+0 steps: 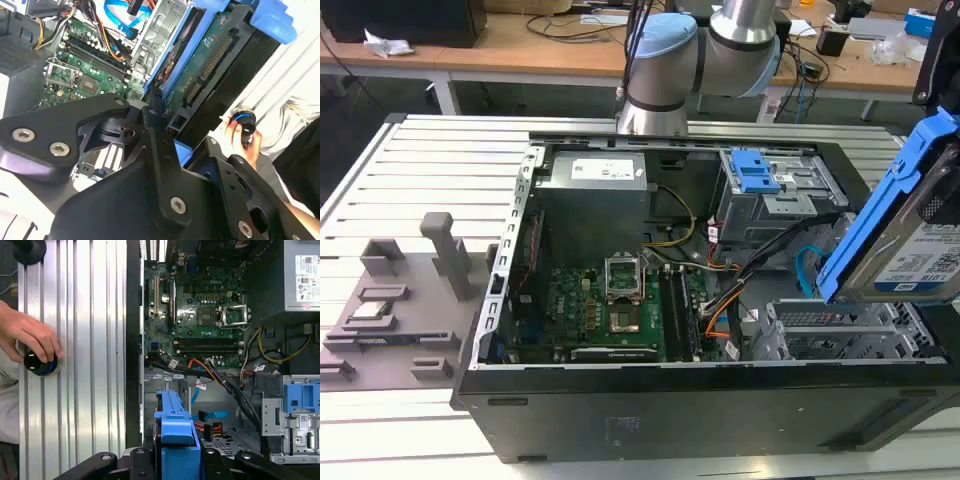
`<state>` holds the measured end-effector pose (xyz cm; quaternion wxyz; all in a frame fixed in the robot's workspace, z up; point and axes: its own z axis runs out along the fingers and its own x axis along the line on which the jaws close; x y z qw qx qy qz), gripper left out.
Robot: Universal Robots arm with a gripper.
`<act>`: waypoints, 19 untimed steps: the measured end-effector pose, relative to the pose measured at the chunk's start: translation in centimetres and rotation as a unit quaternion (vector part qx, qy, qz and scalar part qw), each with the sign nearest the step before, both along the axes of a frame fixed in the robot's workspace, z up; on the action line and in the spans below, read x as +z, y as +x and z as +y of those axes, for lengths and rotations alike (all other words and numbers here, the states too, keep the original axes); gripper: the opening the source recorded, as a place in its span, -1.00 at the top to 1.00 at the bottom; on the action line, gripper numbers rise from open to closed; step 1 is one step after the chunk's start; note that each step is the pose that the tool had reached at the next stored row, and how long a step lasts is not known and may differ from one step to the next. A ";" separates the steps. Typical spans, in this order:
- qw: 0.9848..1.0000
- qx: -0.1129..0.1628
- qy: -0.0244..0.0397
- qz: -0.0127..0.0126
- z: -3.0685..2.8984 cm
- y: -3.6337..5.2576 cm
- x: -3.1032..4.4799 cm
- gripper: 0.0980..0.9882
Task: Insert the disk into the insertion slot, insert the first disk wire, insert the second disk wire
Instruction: 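Insert the disk into the insertion slot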
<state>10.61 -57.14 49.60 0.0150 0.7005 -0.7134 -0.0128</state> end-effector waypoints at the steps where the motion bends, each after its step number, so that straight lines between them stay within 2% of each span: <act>1: 1.000 0.000 0.000 0.000 0.00 -0.14 -0.41 0.40; 3: 1.000 0.000 0.000 0.000 0.03 -0.35 -1.40 0.40; 10: 1.000 0.000 0.000 0.000 0.89 -0.71 -2.38 0.40; 16: 1.000 0.000 0.000 0.000 1.24 -0.76 -4.19 0.40; 19: 1.000 0.000 0.000 0.000 1.36 -0.76 -4.85 0.40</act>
